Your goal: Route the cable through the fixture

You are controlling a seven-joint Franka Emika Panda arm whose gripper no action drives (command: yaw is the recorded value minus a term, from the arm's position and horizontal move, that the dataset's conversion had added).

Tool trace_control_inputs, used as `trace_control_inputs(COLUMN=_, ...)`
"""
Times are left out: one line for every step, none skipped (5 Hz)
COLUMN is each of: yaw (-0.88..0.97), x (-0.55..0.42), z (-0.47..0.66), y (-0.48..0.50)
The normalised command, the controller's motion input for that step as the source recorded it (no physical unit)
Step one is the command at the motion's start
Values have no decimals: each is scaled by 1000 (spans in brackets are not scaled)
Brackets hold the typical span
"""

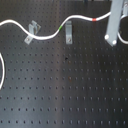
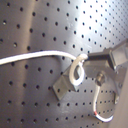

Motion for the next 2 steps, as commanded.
trace_control_inputs(yaw=-271, x=487, z=9, y=208)
trace_control_inputs(yaw=-206, x=208, z=271, y=174)
